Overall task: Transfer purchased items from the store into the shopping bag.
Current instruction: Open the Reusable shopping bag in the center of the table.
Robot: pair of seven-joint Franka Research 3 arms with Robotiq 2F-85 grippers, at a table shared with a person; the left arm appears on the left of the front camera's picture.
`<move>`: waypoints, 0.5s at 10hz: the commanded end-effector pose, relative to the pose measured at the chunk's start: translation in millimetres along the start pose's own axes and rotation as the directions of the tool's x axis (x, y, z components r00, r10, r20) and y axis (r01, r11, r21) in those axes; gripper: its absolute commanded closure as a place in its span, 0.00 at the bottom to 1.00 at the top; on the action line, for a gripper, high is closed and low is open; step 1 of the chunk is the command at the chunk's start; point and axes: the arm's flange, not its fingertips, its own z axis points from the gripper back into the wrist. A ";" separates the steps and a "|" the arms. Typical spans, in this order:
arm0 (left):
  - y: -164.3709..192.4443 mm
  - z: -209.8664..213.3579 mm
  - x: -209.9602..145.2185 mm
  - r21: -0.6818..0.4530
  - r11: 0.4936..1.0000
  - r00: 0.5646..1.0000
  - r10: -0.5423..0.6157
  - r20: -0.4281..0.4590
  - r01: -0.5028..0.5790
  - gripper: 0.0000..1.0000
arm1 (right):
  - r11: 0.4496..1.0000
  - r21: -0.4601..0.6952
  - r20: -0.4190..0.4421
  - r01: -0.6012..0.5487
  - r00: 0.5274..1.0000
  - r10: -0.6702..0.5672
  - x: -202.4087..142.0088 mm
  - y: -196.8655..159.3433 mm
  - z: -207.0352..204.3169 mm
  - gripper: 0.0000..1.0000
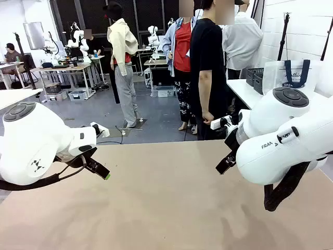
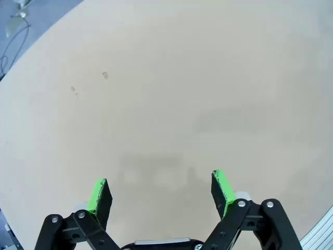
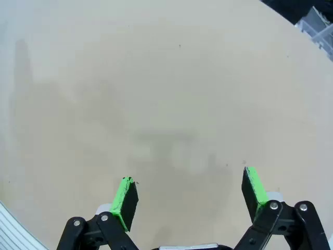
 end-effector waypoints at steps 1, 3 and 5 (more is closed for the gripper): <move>0.0 0.0 0.0 0.000 1.000 1.000 0.000 0.000 0.000 0.00 | 1.000 0.000 0.000 0.000 1.000 0.000 0.0 0.1 0.0 0.00; 0.0 0.0 0.0 0.000 1.000 1.000 0.000 0.000 0.000 0.00 | 1.000 0.000 0.000 0.000 1.000 0.000 0.0 0.1 0.0 0.00; 0.0 0.0 0.0 0.000 1.000 1.000 0.000 0.000 0.000 0.00 | 1.000 0.000 0.000 0.000 1.000 0.000 0.0 0.1 0.0 0.00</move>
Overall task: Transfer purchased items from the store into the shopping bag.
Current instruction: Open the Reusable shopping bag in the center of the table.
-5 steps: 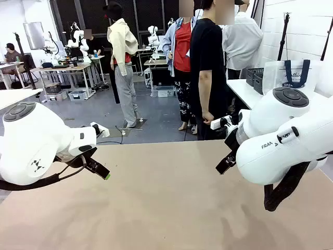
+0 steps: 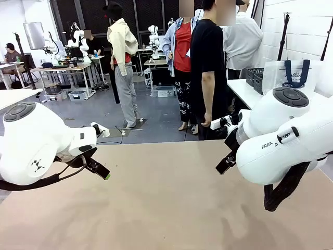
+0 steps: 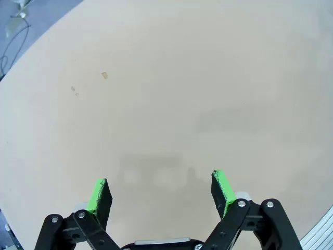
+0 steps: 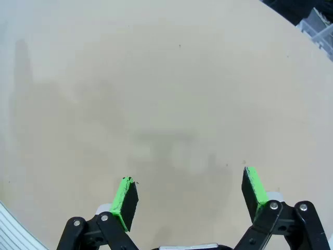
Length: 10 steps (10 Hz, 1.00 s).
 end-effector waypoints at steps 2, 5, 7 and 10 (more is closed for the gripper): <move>0.8 0.0 -0.2 0.000 1.000 1.000 0.002 0.000 -0.002 0.00 | 1.000 0.000 0.000 0.000 1.000 0.000 0.0 0.0 0.0 0.00; 0.8 0.0 -0.2 0.000 1.000 1.000 0.002 0.000 -0.002 0.00 | 1.000 0.000 0.000 0.000 1.000 0.000 0.0 0.0 0.0 0.00; 0.8 0.0 -0.2 0.000 1.000 1.000 0.002 0.000 -0.002 0.00 | 1.000 0.000 0.000 0.000 1.000 0.000 0.0 0.0 0.0 0.00; 0.8 0.0 -0.2 0.000 1.000 1.000 0.002 0.000 -0.002 0.00 | 1.000 0.000 0.000 0.000 1.000 0.000 0.0 0.0 0.0 0.00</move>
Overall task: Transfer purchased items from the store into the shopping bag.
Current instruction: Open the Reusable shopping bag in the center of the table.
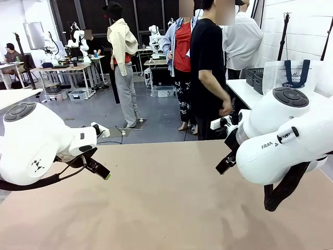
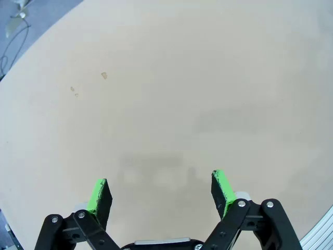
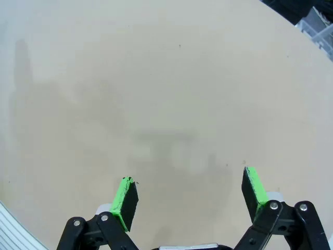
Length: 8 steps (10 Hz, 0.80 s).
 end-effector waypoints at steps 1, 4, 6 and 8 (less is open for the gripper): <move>1.0 0.0 -0.3 0.000 1.000 1.000 0.002 0.000 -0.002 0.00 | 1.000 0.000 0.000 0.000 1.000 0.000 0.0 0.0 0.0 0.00; 1.0 0.0 -0.3 0.000 1.000 1.000 0.002 0.000 -0.002 0.00 | 1.000 0.000 0.000 0.000 1.000 0.000 0.0 0.0 0.0 0.00; 1.0 0.0 -0.3 0.000 1.000 1.000 0.002 0.000 -0.002 0.00 | 1.000 0.000 0.000 0.000 1.000 0.000 0.0 0.0 0.0 0.00; 1.0 0.0 -0.3 0.000 1.000 1.000 0.002 0.000 -0.002 0.00 | 1.000 0.000 0.000 0.000 1.000 0.000 0.0 0.0 0.0 0.00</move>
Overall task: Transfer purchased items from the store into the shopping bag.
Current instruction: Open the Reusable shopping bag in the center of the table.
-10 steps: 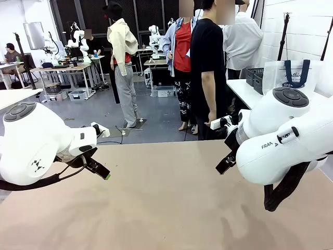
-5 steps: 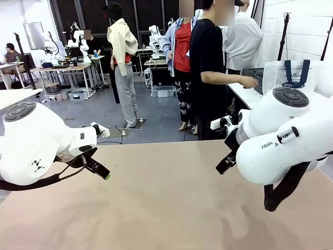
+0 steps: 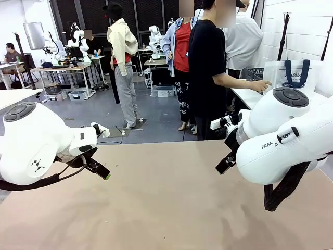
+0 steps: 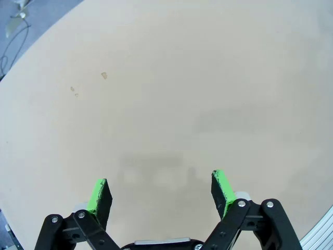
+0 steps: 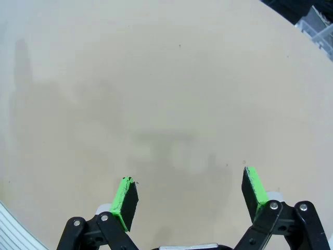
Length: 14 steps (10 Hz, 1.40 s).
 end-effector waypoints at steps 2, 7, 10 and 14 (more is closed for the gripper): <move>1.1 0.0 -0.3 0.000 1.000 1.000 0.003 0.000 -0.003 0.00 | 1.000 0.000 0.000 0.000 1.000 0.000 0.0 0.0 0.0 0.00; 1.1 0.0 -0.3 0.000 1.000 1.000 0.003 0.000 -0.003 0.00 | 1.000 0.000 0.000 0.000 1.000 0.000 0.0 0.0 0.0 0.00; 1.1 0.0 -0.3 0.000 1.000 1.000 0.003 0.000 -0.003 0.00 | 1.000 0.000 0.000 0.000 1.000 0.000 0.0 0.0 0.0 0.00; 1.1 0.0 -0.3 0.000 1.000 1.000 0.003 0.000 -0.003 0.00 | 1.000 0.000 0.000 0.000 1.000 0.000 0.0 0.0 0.0 0.00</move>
